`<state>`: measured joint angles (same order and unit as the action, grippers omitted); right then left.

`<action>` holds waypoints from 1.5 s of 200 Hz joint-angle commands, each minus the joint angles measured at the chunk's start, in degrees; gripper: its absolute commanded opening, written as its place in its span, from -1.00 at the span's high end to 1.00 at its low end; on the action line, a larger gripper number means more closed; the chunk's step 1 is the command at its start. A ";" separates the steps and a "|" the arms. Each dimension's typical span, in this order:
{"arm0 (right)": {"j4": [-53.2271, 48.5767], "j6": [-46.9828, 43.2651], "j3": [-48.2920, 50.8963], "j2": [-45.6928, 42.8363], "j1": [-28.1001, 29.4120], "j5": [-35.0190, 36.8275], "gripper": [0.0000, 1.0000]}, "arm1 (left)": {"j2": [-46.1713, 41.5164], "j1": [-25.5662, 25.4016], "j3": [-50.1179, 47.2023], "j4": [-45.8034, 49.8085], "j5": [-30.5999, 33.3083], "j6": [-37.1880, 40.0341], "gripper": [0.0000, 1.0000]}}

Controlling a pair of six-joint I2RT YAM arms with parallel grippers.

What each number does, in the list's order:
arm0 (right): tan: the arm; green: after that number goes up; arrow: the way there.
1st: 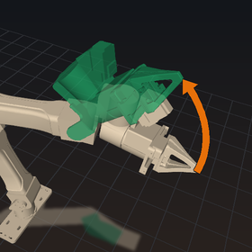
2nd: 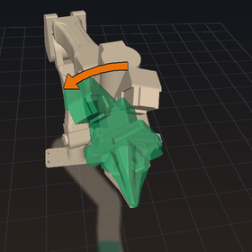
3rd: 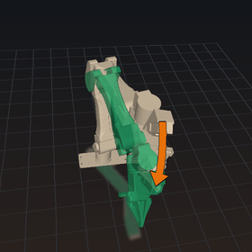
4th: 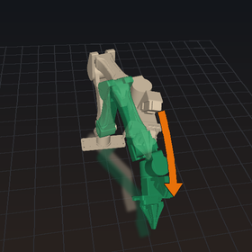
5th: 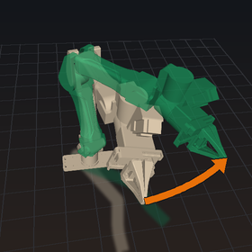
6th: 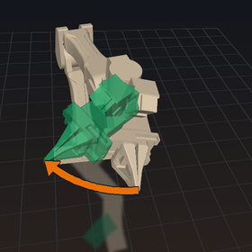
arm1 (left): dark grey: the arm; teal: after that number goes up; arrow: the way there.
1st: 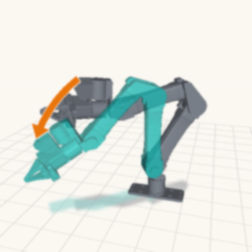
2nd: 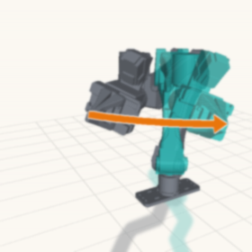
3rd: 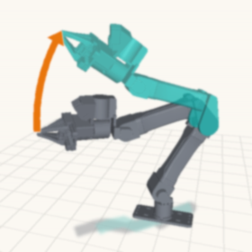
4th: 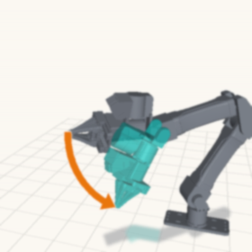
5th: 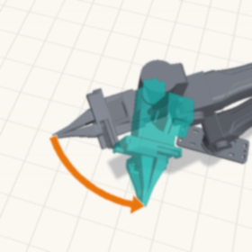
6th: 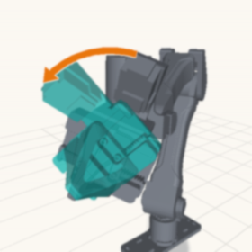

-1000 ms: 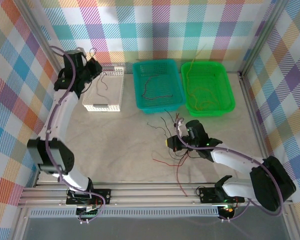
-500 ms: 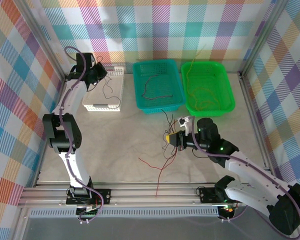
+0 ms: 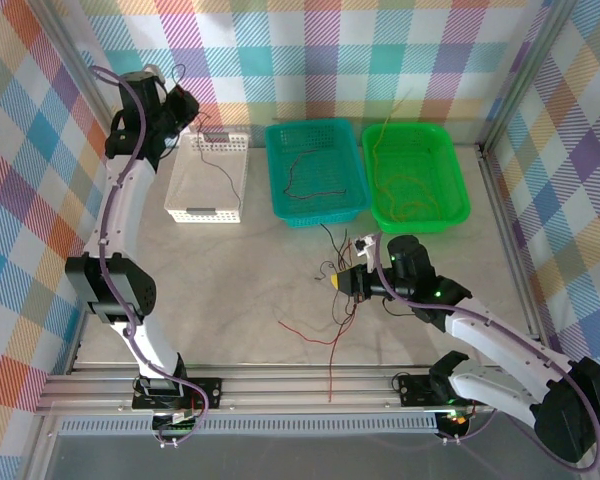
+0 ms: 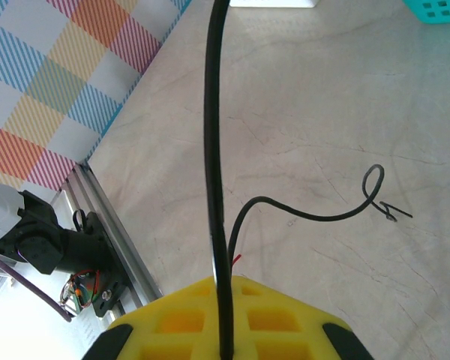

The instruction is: Untangle the cables

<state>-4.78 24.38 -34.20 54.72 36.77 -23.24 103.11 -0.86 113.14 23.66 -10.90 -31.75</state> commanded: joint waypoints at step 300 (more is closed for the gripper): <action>6.62 -1.66 -2.89 9.88 0.40 -7.33 1.00 | 11.47 0.94 1.39 -2.43 4.83 3.67 1.00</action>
<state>-0.43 24.36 -35.59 64.47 36.82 -27.40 111.81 -0.49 116.55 24.60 -7.77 -29.74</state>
